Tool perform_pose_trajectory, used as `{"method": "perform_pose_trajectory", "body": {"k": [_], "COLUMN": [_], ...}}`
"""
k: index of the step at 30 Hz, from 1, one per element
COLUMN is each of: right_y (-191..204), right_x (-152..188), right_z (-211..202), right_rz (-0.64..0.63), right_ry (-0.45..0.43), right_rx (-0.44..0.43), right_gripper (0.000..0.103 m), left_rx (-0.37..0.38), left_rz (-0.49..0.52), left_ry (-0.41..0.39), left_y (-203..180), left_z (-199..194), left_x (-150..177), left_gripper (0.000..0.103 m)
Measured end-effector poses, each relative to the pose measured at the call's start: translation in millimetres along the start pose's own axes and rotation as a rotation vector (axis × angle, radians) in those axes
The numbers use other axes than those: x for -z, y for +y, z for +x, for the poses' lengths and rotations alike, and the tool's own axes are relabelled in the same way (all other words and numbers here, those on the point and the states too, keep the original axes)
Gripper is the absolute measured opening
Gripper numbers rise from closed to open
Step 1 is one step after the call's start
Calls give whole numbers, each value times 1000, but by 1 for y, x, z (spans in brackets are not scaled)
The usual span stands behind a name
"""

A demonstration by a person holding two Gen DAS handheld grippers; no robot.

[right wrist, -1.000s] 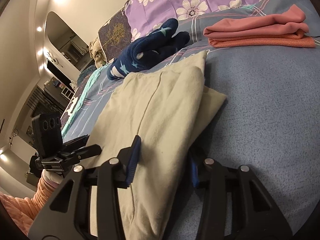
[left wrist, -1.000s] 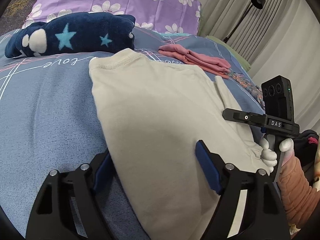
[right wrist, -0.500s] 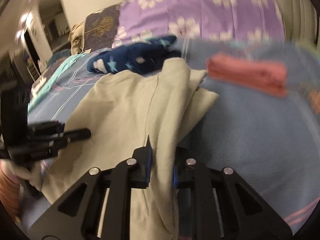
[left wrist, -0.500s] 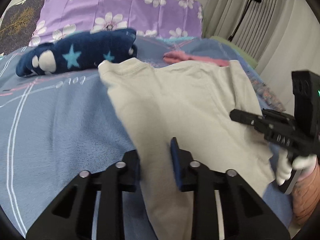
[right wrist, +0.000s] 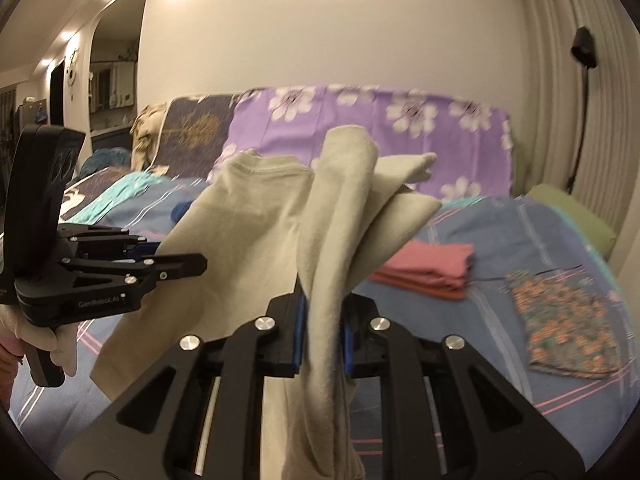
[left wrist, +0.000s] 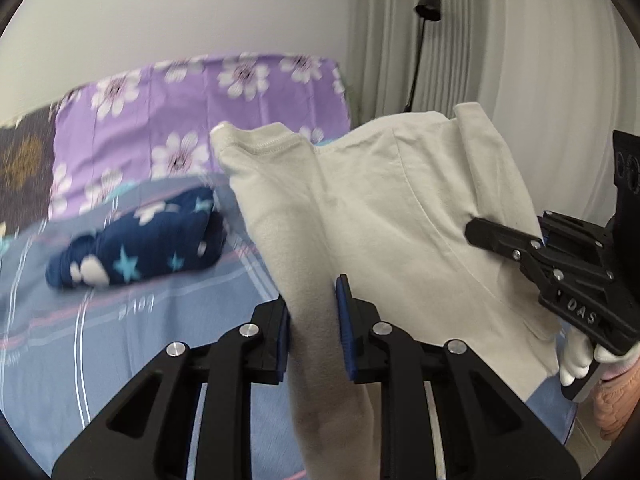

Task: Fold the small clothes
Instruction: 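Lift the folded beige shirt off the bed with both grippers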

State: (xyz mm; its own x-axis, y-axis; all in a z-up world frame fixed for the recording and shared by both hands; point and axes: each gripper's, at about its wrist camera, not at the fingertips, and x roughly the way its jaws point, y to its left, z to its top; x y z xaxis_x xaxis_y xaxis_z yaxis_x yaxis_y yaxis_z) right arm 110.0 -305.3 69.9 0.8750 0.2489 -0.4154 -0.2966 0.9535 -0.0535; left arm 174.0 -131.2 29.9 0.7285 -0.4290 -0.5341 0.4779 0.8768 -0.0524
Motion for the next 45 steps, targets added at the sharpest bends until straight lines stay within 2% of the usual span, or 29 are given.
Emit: {"method": "perform_pose_trajectory", "body": {"k": [7,13,17,21,27,33,37,41,42,44,45], "right_y": [-36,-76,-108,-137,-176,-201,-212,-221,-223,-229,-232], "right_x": [-18,-38,-60,-86,-116,-126,-122,-114,-113,-108,-105], "right_z": [-21,-16,5,37,88,145,186,224,231,248,256], "right_rz": [17,49,62,69,74,88,92,89,90,103,111], "right_ry": [-76,-107,-112,-100,-90,-62,-16,27,34,50,61], "right_rx": [68,96,117,130,152,168,183,218,224,232,233], "right_gripper": [14,14,14,14,14,14,14,14,14,14,14], "left_rx": [-18,-29,-43,-65,-101,-140,-160,-187,-184,-207,-235], "left_rz": [140,180,211,196,201,193,174,204,204,203,203], "left_ry": [-47,-68,-78,-73,-49,-10,35,69,98,112,121], "left_y": [-42,-56,-57,-46,-34,-15,-5,-2,-1,1,3], "left_z": [17,41,70,104,149,204,239,277,284,301,312], "left_x": [-50,-88,-118,-158,-199,-215,-216,-216,-215,-212,-208], "left_gripper": [20,20,19,19,19,19,19,20,20,24,32]}}
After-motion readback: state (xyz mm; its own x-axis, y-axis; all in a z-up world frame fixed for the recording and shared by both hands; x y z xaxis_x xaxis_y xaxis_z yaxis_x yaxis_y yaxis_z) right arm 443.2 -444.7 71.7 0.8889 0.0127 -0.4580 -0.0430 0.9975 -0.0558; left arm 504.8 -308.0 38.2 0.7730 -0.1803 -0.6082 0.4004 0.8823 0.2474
